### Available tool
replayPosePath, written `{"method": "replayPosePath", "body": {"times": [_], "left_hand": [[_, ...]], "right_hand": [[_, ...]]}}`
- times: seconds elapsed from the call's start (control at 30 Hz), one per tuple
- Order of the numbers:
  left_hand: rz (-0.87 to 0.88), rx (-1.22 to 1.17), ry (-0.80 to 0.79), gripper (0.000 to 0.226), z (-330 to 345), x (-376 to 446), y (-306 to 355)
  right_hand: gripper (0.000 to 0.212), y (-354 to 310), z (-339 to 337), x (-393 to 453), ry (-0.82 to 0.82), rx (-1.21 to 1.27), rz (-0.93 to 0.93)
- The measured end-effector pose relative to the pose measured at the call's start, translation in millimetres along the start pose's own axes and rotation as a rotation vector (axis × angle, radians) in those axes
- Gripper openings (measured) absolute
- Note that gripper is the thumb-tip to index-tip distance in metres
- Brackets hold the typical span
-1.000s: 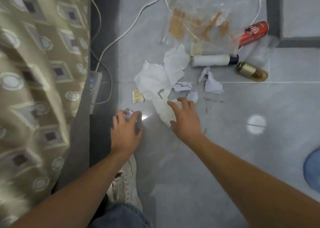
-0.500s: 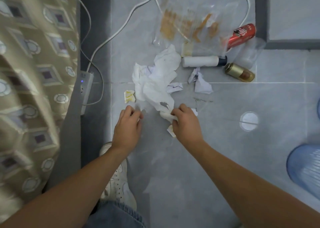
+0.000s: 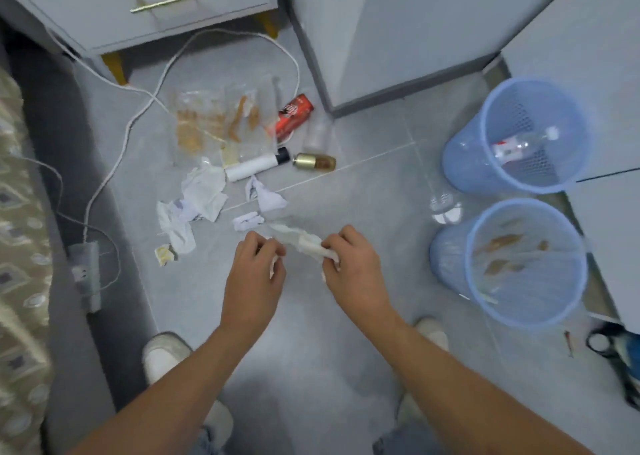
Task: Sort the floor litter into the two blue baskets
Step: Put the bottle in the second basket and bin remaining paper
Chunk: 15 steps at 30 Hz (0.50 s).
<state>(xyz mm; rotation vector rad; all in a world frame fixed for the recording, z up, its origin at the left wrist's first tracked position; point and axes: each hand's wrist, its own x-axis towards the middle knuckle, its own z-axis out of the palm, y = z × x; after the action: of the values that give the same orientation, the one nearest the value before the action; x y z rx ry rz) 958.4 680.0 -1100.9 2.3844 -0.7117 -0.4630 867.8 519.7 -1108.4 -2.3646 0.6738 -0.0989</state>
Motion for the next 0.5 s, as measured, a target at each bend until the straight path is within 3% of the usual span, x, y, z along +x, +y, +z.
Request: {"method": "replayPosePath", "body": {"times": [0.3, 0.5], "left_hand": [[0.295, -0.084, -0.174, 0.020, 64, 17, 203], [0.371, -0.095, -0.281, 0.017, 131, 18, 278]], "right_hand": [[0.018, 80, -185, -68, 0.262, -0.016, 0.203], [0.018, 162, -238, -114, 0.326, -0.038, 0.363]]}}
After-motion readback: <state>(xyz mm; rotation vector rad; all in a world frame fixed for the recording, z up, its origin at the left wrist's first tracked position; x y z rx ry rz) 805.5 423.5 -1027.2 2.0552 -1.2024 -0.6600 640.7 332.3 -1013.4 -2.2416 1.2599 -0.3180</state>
